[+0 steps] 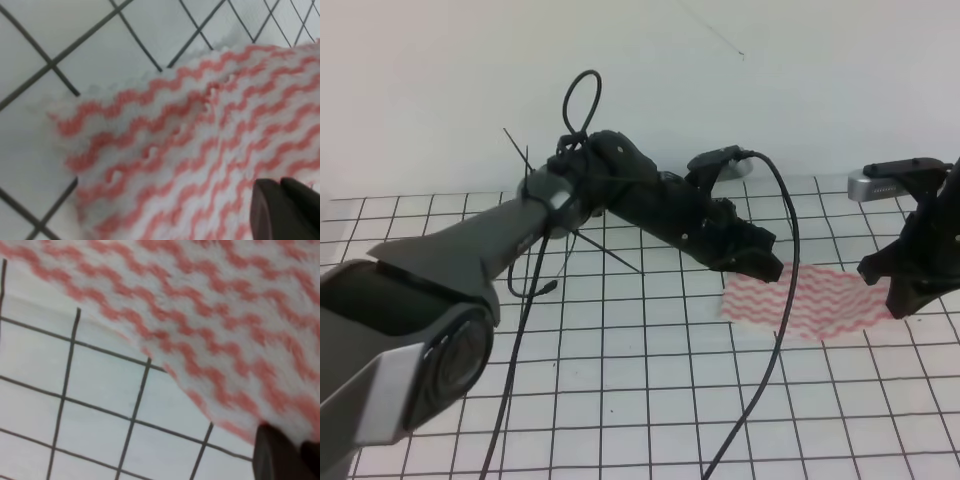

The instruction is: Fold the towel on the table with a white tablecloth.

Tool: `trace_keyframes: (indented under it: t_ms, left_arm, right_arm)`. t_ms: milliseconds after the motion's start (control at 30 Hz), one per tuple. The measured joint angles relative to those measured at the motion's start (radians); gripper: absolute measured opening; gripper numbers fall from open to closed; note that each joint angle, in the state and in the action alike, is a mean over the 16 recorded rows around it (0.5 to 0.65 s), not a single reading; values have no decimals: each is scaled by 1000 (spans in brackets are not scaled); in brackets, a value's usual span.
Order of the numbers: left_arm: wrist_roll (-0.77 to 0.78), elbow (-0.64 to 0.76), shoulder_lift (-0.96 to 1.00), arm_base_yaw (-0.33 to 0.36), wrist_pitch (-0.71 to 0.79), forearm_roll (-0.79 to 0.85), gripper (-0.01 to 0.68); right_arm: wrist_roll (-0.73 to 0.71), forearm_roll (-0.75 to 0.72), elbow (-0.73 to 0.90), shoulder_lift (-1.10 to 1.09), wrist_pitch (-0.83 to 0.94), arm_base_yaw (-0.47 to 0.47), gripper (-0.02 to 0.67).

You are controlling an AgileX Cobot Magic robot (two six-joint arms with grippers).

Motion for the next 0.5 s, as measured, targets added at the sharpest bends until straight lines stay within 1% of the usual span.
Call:
trace_keyframes:
  t_ms: [333,500]
  left_arm:
    - [6,-9,50,-12,-14,-12,0]
    - [12,-11,68,-13,8,-5,0]
  right_arm:
    - [-27,6,0,0,0,0,6]
    - [-91,37,0,0,-2,0,6]
